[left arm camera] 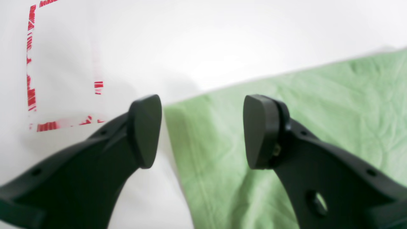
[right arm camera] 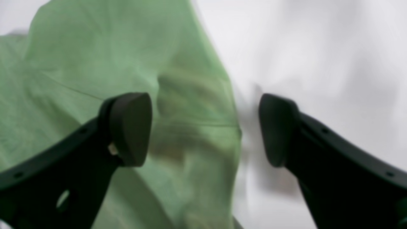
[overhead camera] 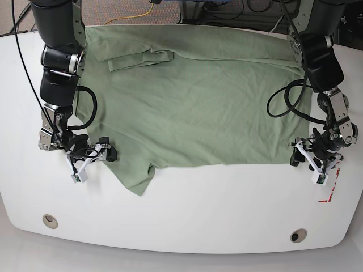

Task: Layout the t-shirt on the table in an organized manner, then fold the t-shirt properly
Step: 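Release the collar and move both grippers to the shirt's hem edge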

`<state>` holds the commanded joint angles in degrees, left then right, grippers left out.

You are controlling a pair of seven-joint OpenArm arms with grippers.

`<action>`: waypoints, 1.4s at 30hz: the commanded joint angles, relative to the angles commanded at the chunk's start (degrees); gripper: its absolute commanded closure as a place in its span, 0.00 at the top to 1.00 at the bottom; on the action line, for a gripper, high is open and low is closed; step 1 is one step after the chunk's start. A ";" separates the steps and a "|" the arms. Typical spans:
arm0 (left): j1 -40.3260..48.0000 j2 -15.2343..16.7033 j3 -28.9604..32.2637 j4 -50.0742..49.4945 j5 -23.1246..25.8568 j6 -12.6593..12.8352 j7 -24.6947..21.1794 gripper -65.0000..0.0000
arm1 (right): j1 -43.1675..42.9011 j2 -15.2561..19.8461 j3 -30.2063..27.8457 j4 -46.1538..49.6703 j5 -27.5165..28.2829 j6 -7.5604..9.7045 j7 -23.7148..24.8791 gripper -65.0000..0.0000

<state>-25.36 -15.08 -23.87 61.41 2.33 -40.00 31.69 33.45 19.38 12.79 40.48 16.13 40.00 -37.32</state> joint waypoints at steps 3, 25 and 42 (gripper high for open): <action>0.00 -0.18 -0.09 -0.09 0.00 0.00 -0.09 0.59 | -1.05 -0.53 0.00 0.09 0.18 0.00 0.00 0.77; -2.20 -1.67 -0.09 -6.86 -0.09 0.00 -2.46 0.59 | -1.41 -2.99 -0.18 0.18 0.00 0.00 -0.09 0.02; -5.80 -3.69 0.26 -22.77 -0.09 0.00 -12.48 0.59 | -2.20 -2.99 -0.18 0.18 0.00 0.00 -0.09 0.02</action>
<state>-31.16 -18.77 -23.60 38.64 2.24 -40.00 19.21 31.25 16.40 12.62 40.66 16.13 40.00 -37.41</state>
